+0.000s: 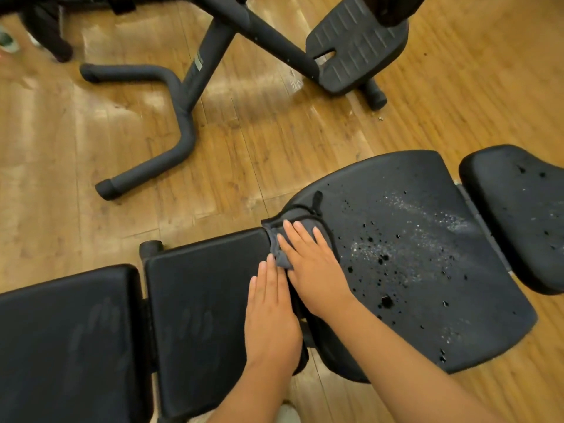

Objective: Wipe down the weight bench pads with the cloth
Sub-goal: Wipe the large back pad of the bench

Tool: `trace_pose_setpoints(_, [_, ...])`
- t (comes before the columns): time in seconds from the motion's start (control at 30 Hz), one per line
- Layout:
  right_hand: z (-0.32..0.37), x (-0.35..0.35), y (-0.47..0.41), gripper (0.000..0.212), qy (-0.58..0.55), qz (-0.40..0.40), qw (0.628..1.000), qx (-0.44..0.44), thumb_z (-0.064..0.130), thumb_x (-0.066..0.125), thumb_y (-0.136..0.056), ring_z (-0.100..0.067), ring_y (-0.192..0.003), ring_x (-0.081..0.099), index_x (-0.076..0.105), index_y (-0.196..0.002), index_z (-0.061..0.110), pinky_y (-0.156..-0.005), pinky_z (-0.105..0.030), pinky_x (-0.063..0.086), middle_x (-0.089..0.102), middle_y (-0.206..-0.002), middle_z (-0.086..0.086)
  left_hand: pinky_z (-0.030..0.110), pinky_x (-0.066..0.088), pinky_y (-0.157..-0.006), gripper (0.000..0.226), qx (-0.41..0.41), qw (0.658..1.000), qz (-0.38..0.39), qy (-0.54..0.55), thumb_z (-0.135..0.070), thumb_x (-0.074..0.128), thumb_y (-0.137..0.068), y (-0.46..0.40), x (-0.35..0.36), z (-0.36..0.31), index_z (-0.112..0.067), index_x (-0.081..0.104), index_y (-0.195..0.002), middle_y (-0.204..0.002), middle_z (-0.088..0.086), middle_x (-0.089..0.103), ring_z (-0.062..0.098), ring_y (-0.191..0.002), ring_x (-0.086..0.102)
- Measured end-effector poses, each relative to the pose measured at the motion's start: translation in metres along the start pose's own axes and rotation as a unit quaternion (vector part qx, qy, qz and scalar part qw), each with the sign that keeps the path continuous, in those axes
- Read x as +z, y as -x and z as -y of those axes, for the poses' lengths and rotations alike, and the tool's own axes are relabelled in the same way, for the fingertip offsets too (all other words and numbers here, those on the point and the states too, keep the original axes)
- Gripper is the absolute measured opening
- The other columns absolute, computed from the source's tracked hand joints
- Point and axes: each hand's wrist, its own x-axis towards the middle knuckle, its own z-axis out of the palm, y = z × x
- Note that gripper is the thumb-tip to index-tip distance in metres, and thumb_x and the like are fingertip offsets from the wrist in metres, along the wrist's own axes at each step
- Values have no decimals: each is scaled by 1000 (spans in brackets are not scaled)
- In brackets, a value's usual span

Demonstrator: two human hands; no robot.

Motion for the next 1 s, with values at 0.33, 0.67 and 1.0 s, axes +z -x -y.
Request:
trace_pose_setpoints(0.33, [2, 3, 0, 53, -54, -31, 998, 20, 23, 31, -85, -21, -134, 37, 50, -133, 9, -109, -39, 17, 43, -143, -9, 40, 17, -107, 55, 9, 999, -7, -32, -15, 25, -84, -1, 4, 3, 3, 44, -133, -143, 19, 40, 32, -134, 36])
trace_pose_setpoints(0.67, [-16, 1, 10, 62, -150, 2, 989, -22, 42, 14, -92, -13, -143, 8, 28, -145, 14, -115, -31, -4, 17, -155, -2, 41, 18, -108, 58, -15, 997, -36, -72, -17, 28, -84, 1, 11, -4, 0, 33, -139, -149, 16, 29, 29, -138, 29])
trace_pose_setpoints(1.0, [-18, 16, 74, 58, -116, -31, 993, 20, 32, 33, -88, -17, -138, 27, 31, -142, 13, -110, -37, 16, 33, -148, -2, 41, 18, -109, 61, -5, 997, -37, -72, -17, 24, -85, 2, 12, -3, -2, 23, -144, -150, 17, 27, 27, -140, 21])
